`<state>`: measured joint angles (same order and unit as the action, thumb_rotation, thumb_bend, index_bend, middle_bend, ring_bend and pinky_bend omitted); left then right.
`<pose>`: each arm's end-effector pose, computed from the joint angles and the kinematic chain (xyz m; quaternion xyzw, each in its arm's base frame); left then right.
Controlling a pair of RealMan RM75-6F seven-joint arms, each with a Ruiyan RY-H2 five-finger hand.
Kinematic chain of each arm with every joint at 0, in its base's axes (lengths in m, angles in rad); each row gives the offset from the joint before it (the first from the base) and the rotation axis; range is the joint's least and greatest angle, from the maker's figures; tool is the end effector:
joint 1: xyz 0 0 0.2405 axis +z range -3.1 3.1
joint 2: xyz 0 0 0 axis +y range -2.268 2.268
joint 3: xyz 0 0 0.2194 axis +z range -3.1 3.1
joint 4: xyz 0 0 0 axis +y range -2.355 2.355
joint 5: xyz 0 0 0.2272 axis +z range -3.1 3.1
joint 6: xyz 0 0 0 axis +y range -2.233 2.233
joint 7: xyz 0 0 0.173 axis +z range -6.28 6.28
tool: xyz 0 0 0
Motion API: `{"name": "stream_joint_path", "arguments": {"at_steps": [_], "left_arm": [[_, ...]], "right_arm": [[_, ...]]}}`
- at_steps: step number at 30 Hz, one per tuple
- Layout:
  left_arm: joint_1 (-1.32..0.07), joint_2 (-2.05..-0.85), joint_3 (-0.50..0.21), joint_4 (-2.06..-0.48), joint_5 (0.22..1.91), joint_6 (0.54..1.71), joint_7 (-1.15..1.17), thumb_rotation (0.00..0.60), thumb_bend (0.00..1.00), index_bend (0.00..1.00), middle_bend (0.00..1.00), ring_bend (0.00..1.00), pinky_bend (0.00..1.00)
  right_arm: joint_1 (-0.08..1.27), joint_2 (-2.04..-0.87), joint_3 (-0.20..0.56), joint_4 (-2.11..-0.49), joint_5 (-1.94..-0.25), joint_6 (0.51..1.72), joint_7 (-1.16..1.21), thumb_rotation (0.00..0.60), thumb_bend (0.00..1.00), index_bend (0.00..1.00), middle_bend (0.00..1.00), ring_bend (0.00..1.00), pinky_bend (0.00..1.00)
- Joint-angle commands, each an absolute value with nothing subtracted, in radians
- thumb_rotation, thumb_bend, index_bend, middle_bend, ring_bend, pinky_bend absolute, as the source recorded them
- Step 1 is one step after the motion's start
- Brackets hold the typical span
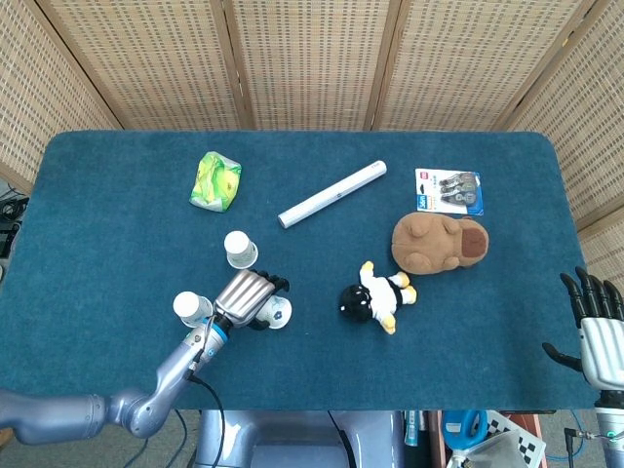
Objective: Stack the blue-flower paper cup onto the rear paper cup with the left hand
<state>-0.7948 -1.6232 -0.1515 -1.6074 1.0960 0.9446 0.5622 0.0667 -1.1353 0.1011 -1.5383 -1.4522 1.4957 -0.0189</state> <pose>-0.0550 0.3032 -0.0814 -0.8033 -0.3244 -0.3569 0.3493 -0.3040 -0.2153 0.1447 0.5739 -0.3633 0.3734 0.6318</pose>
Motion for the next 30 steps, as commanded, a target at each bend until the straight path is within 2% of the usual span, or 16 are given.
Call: {"name": "stream_joint_path", "arguments": {"at_steps": [1,10,17,21,24,30], "left_arm": [[-0.796,-1.599,-0.159,-1.644,1.082,0.958,0.571,0.6,0.17,0.36,0.46,0.43,0.53],[-0.81,-1.551,-0.183,-1.708,1.059,0.993,0.604,0.6,0.18,0.37,0.47,0.43,0.53],[-0.839,-1.493,-0.241,-1.73,1.024,1.028,0.653,0.6,0.18,0.37,0.47,0.43,0.53],[-0.873,-1.443,-0.305,-1.723,0.947,1.033,0.696,0.6,0.18,0.39,0.48,0.44,0.53],[-0.92,-1.384,-0.352,-1.693,0.782,1.016,0.784,0.6,0.18,0.4,0.48,0.44,0.53],[-0.965,-1.367,-0.341,-1.669,0.616,1.026,0.852,0.6,0.18,0.4,0.48,0.44,0.53]], "right_arm": [[0.067,-1.135,0.101,-1.539,-1.452,1.494,-0.02,0.6,0.0,0.0,0.0,0.0,0.0],[0.067,-1.135,0.1,-1.542,-1.45,1.493,-0.023,0.6,0.0,0.0,0.0,0.0,0.0],[0.068,-1.136,0.101,-1.54,-1.447,1.49,-0.023,0.6,0.0,0.0,0.0,0.0,0.0],[0.07,-1.138,0.101,-1.538,-1.444,1.485,-0.026,0.6,0.0,0.0,0.0,0.0,0.0],[0.074,-1.14,0.103,-1.534,-1.435,1.472,-0.028,0.6,0.0,0.0,0.0,0.0,0.0],[0.076,-1.142,0.104,-1.531,-1.429,1.468,-0.028,0.6,0.0,0.0,0.0,0.0,0.0]]}}
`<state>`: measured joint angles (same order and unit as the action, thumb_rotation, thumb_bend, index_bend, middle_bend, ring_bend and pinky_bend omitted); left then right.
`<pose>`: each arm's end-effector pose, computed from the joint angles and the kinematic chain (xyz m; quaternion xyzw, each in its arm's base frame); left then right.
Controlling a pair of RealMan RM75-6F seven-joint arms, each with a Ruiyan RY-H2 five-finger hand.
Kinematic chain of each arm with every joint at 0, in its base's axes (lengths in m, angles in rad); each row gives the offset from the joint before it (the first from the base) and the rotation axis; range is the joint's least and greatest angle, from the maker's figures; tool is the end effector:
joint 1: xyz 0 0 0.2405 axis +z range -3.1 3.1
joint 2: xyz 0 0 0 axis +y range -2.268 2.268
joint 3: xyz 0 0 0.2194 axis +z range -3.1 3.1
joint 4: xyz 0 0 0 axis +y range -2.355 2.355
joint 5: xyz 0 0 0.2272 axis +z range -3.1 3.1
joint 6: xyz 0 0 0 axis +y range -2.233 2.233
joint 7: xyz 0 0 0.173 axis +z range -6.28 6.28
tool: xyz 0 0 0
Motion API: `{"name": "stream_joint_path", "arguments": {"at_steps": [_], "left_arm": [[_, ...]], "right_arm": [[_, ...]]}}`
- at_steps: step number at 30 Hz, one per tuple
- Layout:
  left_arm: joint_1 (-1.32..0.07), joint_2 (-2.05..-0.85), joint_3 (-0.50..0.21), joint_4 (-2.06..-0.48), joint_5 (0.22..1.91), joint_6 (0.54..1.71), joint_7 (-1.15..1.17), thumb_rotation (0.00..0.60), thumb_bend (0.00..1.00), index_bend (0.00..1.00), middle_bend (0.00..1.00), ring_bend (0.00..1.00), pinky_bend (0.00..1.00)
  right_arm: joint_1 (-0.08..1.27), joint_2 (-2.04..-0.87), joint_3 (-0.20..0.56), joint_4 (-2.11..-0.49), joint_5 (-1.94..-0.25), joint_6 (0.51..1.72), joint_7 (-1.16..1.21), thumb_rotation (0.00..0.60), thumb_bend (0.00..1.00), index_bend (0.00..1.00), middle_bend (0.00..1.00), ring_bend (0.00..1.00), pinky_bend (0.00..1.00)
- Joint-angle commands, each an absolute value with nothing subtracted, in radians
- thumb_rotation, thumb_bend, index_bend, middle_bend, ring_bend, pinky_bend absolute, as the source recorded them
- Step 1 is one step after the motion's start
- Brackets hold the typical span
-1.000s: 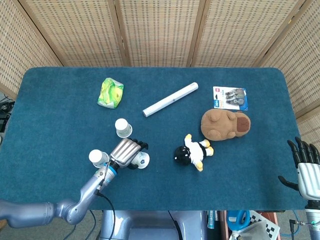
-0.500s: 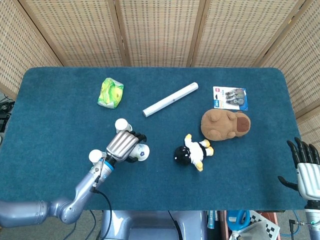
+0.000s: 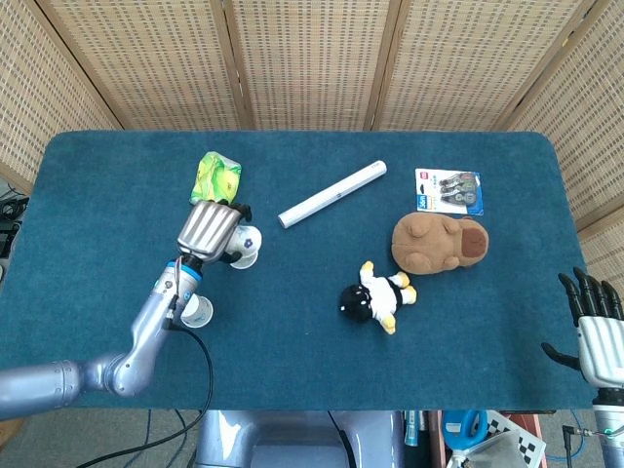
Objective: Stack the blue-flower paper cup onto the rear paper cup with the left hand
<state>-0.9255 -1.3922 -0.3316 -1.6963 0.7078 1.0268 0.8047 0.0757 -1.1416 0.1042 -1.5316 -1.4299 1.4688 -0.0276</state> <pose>-0.0442 0.3877 0.0176 -0.7376 -0.3035 -0.3356 0.5013 -0.3080 -0.2187 0.1416 0.5742 -0.3707 0.3631 0.6333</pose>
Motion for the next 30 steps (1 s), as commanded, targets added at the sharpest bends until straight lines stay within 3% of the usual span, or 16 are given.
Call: {"name": "stream_joint_path", "arguments": {"at_steps": [1,30], "left_arm": [[-0.968,-1.369,-0.336,-1.66,0.605,1.022,0.848,0.6,0.18,0.4,0.48,0.44,0.53],[-1.049,-1.445,-0.244,-1.561,0.513,1.021,0.808,0.6,0.18,0.41,0.49,0.44,0.53]], "right_arm": [[0.076,-1.142,0.104,-1.53,-1.428,1.467,-0.028,0.6,0.0,0.0,0.0,0.0,0.0],[0.08,-1.139,0.109,-1.525,-1.416,1.458,-0.015,0.6,0.0,0.0,0.0,0.0,0.0]]}}
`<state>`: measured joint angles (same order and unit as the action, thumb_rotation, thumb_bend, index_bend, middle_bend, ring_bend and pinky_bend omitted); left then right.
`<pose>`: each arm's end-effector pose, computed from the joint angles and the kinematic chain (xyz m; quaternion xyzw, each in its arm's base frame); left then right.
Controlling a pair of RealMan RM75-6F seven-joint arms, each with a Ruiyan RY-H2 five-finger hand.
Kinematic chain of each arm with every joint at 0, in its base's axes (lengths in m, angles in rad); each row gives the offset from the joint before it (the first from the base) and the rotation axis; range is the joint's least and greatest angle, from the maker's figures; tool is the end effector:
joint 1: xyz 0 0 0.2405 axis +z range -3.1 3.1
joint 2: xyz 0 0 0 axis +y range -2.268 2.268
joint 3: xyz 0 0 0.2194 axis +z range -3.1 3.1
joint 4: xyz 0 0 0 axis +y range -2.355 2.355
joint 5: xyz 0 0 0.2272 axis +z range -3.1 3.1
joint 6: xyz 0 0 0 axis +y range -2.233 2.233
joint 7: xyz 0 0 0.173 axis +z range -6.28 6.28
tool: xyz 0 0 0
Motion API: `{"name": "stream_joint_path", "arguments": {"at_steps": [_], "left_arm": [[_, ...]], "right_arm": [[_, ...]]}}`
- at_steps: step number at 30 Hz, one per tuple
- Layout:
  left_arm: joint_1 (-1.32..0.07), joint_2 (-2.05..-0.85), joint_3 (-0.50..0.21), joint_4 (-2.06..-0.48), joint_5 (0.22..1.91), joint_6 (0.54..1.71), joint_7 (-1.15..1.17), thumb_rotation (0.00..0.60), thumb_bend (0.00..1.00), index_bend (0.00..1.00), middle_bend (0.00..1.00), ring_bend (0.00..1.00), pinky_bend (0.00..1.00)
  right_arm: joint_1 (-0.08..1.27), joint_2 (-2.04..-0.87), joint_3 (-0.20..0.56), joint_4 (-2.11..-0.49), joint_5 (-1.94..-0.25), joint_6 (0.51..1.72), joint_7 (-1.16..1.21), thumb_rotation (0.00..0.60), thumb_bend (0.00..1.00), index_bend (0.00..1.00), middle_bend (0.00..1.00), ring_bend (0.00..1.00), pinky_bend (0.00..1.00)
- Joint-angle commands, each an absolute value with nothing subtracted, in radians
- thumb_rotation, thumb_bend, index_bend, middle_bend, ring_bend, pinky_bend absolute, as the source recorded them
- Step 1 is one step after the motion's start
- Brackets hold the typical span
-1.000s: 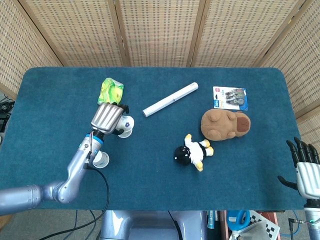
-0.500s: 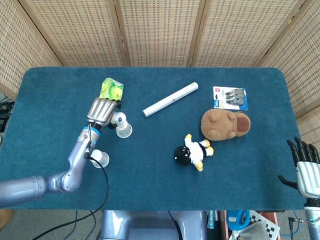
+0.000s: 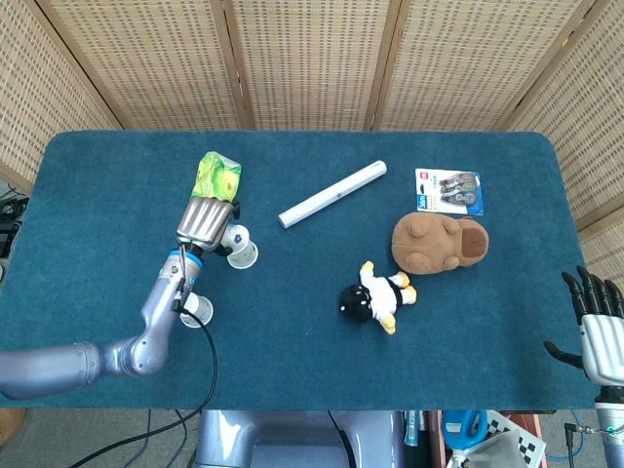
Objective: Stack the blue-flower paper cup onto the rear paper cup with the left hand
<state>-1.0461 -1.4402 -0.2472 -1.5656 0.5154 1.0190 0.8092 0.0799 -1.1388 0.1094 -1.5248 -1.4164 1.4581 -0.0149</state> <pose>-0.0643 0.4065 -0.0014 -0.7360 -0.3302 -0.2791 0.5209 -0.3111 -0.2212 0.1437 0.5703 -0.3750 0.3622 0.6348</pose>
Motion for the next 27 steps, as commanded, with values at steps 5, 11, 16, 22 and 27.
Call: {"name": "stream_joint_path", "arguments": {"at_steps": [5,11,16,22,27], "left_arm": [[-1.048,-1.451,-0.244,-1.554,0.516,1.007,0.776,0.6,0.18,0.28,0.26,0.29,0.48],[-1.038,-1.449,-0.247,-1.561,0.58,0.981,0.699,0.6,0.18,0.0,0.0,0.0,0.19],[-1.004,-1.424,-0.26,-1.621,0.722,1.008,0.589,0.6,0.18,0.0,0.0,0.0,0.12],[-0.95,-1.315,-0.217,-1.761,0.859,1.007,0.53,0.6,0.18,0.0,0.0,0.0,0.09],[-0.88,-1.235,-0.164,-1.835,0.952,1.027,0.47,0.6,0.18,0.0,0.0,0.0,0.09]], "right_arm": [[0.08,-1.138,0.109,-1.525,-1.415,1.456,-0.014,0.6,0.0,0.0,0.0,0.0,0.0],[0.081,-1.138,0.109,-1.525,-1.414,1.454,-0.016,0.6,0.0,0.0,0.0,0.0,0.0],[0.083,-1.139,0.109,-1.526,-1.413,1.451,-0.016,0.6,0.0,0.0,0.0,0.0,0.0],[0.083,-1.138,0.106,-1.53,-1.417,1.451,-0.017,0.6,0.0,0.0,0.0,0.0,0.0],[0.082,-1.137,0.105,-1.535,-1.421,1.453,-0.017,0.6,0.0,0.0,0.0,0.0,0.0]]}}
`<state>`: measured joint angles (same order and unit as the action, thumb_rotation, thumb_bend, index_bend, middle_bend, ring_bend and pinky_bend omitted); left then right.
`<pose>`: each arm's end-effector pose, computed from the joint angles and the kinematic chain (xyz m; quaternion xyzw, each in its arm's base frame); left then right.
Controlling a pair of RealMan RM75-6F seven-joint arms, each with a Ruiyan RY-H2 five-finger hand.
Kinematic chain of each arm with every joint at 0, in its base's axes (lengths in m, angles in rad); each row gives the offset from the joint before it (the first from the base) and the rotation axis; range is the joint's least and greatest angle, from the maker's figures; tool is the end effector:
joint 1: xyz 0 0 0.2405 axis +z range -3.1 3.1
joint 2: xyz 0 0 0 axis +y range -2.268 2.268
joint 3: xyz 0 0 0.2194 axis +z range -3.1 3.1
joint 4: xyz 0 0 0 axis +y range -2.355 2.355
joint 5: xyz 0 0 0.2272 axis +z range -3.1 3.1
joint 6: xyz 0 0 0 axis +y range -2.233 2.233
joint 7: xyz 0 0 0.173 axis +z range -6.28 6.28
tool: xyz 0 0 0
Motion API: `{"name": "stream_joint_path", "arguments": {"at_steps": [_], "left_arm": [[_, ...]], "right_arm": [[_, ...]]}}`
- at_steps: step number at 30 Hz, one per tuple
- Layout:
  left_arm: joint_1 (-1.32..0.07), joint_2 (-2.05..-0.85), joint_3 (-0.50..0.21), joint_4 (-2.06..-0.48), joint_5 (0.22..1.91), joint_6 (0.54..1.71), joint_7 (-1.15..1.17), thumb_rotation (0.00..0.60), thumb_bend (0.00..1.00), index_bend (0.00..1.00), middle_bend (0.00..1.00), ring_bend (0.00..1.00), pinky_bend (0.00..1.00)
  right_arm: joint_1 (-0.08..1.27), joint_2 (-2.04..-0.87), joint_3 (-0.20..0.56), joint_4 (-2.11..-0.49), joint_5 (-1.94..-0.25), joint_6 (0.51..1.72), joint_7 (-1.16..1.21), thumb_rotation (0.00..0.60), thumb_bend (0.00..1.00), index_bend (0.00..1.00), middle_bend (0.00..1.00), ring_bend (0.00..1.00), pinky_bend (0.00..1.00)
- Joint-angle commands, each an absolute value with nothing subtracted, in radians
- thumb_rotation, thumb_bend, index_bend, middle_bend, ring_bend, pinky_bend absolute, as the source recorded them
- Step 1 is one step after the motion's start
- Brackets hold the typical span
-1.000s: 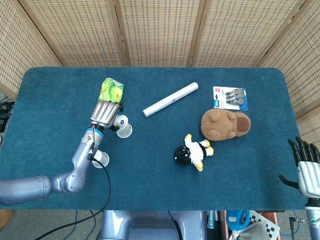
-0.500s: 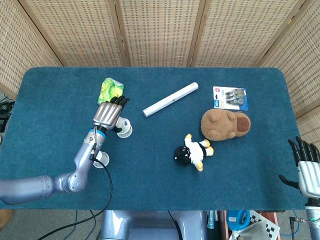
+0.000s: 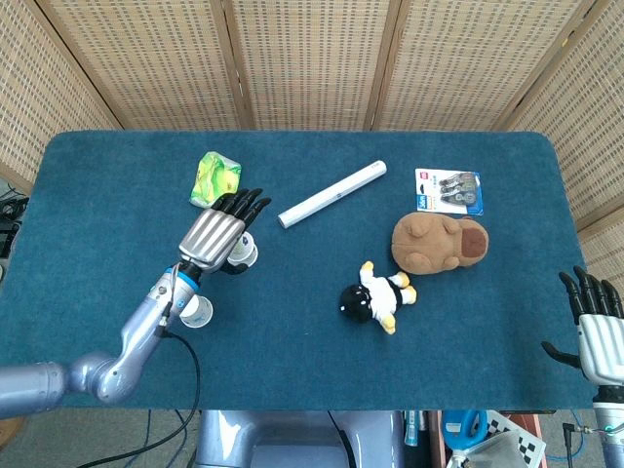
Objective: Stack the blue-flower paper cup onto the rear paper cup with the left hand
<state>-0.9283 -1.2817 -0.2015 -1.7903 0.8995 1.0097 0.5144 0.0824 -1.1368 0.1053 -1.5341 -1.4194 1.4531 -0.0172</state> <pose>-0.0456 0.3592 0.0193 -0.7605 -0.3148 -0.3787 0.4233 -0.3092 -0.2210 0.1413 0.5732 -0.3778 0.3622 0.6305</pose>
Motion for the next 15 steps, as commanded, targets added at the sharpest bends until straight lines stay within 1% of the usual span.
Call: {"name": "stream_joint_path", "arguments": {"at_steps": [1,4,8,10,12,15], "left_arm": [[-0.866,-1.226,-0.154,-1.841,0.966,1.03,0.454,0.6,0.18,0.0,0.0,0.0,0.09],[-0.822,-1.206,-0.127,-1.844,1.02,1.038,0.39,0.6,0.18,0.0,0.0,0.0,0.1],[-0.773,-1.215,-0.098,-1.802,1.112,1.062,0.301,0.6,0.18,0.0,0.0,0.0,0.1],[-0.753,-1.232,-0.088,-1.768,1.145,1.062,0.244,0.6,0.18,0.0,0.0,0.0,0.11],[-0.742,-1.271,-0.077,-1.7,1.168,1.032,0.172,0.6,0.18,0.0,0.0,0.0,0.12],[-0.742,-1.299,-0.076,-1.654,1.19,1.018,0.141,0.6,0.18,0.0,0.0,0.0,0.12]], "right_arm": [[0.082,-1.136,0.104,-1.536,-1.422,1.454,-0.017,0.6,0.0,0.0,0.0,0.0,0.0],[0.083,-1.136,0.103,-1.539,-1.425,1.454,-0.018,0.6,0.0,0.0,0.0,0.0,0.0],[0.084,-1.136,0.102,-1.54,-1.426,1.452,-0.019,0.6,0.0,0.0,0.0,0.0,0.0],[0.086,-1.137,0.102,-1.54,-1.426,1.45,-0.021,0.6,0.0,0.0,0.0,0.0,0.0],[0.088,-1.14,0.102,-1.54,-1.425,1.446,-0.026,0.6,0.0,0.0,0.0,0.0,0.0],[0.09,-1.141,0.103,-1.539,-1.423,1.444,-0.029,0.6,0.0,0.0,0.0,0.0,0.0]]}}
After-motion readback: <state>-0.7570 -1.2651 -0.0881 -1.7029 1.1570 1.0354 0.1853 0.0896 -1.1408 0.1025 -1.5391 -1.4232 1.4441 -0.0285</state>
